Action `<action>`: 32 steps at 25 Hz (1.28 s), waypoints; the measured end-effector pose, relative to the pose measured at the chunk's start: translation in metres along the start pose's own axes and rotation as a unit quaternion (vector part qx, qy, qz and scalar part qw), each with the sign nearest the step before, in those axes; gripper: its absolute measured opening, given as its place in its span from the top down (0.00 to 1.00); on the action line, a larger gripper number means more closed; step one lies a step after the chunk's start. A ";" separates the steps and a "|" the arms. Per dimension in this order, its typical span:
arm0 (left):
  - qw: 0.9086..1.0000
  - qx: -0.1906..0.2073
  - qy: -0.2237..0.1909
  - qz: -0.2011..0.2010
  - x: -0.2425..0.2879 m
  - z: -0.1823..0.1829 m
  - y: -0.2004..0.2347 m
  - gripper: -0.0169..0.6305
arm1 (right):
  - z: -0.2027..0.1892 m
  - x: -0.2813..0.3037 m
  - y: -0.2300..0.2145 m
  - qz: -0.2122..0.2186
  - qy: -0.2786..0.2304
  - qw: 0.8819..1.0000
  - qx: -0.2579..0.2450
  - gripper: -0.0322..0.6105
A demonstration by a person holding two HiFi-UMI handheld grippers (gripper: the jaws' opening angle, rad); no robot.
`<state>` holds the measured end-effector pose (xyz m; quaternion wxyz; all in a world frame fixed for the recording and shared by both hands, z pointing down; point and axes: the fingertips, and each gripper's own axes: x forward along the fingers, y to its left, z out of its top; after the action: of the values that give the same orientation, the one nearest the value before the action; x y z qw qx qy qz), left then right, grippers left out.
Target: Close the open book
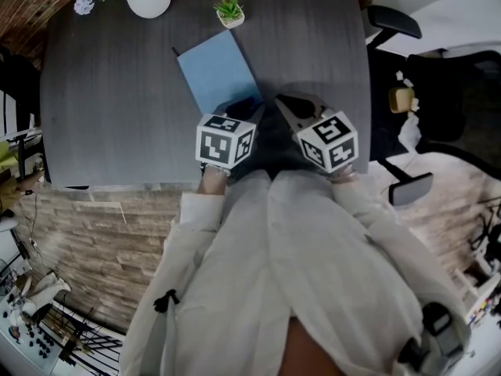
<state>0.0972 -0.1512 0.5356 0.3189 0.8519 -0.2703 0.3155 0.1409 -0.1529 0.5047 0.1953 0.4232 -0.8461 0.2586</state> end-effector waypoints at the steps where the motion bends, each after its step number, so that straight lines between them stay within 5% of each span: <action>1: 1.000 0.003 0.000 0.001 0.000 0.000 0.000 0.84 | 0.000 0.000 0.001 0.001 0.001 1.000 0.000 0.94; 6: 1.000 0.017 -0.008 0.008 -0.005 0.003 -0.002 0.84 | 0.003 0.000 0.007 0.010 0.002 1.000 0.010 0.94; 17: 0.991 0.041 -0.126 0.008 -0.043 0.033 -0.007 0.84 | 0.023 -0.005 0.021 0.015 -0.012 0.999 -0.029 0.94; 32: 0.966 0.070 -0.247 0.018 -0.115 0.050 -0.011 0.96 | 0.065 -0.010 0.063 0.057 -0.078 0.994 -0.058 0.94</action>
<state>0.0471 -0.1496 0.4200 0.1757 0.9186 -0.3334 0.1191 0.0877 -0.1540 0.4313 0.1380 0.3808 -0.8952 0.1862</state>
